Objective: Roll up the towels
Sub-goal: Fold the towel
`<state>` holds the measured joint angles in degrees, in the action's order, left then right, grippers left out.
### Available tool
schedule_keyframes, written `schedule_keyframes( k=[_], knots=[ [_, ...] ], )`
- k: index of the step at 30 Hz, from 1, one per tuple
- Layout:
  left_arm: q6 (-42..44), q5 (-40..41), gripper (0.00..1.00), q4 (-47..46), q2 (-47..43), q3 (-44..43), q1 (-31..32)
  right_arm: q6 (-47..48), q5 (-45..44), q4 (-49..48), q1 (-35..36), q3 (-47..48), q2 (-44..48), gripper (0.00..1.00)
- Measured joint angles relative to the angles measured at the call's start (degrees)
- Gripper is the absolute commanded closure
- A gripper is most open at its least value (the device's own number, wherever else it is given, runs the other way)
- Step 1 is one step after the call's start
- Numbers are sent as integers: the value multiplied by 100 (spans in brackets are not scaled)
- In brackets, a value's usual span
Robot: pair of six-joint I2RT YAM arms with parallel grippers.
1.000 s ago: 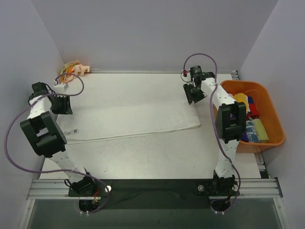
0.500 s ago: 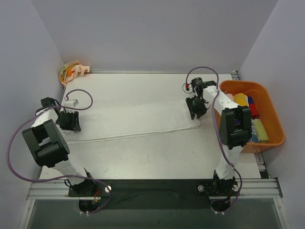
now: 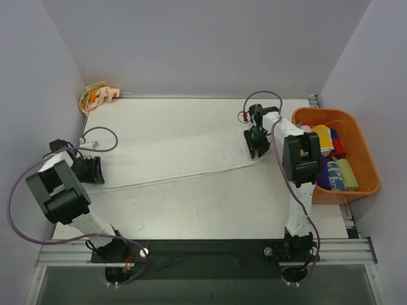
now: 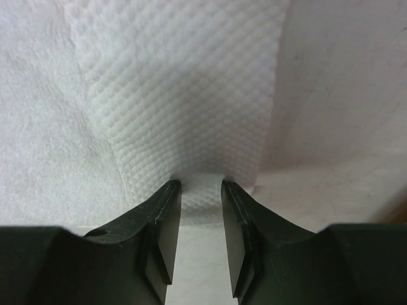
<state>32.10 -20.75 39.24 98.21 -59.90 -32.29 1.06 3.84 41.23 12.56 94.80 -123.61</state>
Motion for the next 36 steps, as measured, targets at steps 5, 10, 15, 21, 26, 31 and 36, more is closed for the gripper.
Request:
schedule_keyframes(
  k=[5, 10, 15, 21, 26, 31, 36],
  knots=[
    [-35, -7, 46, 127, -238, -4, -39, 50, -63, -85, 2, 11, 66, 69],
    [-59, -39, 45, 343, -699, -76, -302, 42, 214, -199, -44, -737, 890, 76],
    [-96, -181, 45, 520, -815, -138, -647, -155, 553, -236, -59, -1268, 1932, 90],
    [-138, -407, 45, 660, -815, -138, -675, -358, 669, -697, -61, -1985, 2302, 90],
    [-140, -415, 45, 719, -815, -142, -680, -273, 190, -863, -46, -2232, 2267, 84],
    [-157, -304, 44, 761, -815, -177, -708, -181, -286, -1058, -46, -2273, 2267, 77],
    [-186, -334, 39, 929, -791, -254, -1043, -59, -245, -1117, -33, -2251, 2264, 70]
  ],
)
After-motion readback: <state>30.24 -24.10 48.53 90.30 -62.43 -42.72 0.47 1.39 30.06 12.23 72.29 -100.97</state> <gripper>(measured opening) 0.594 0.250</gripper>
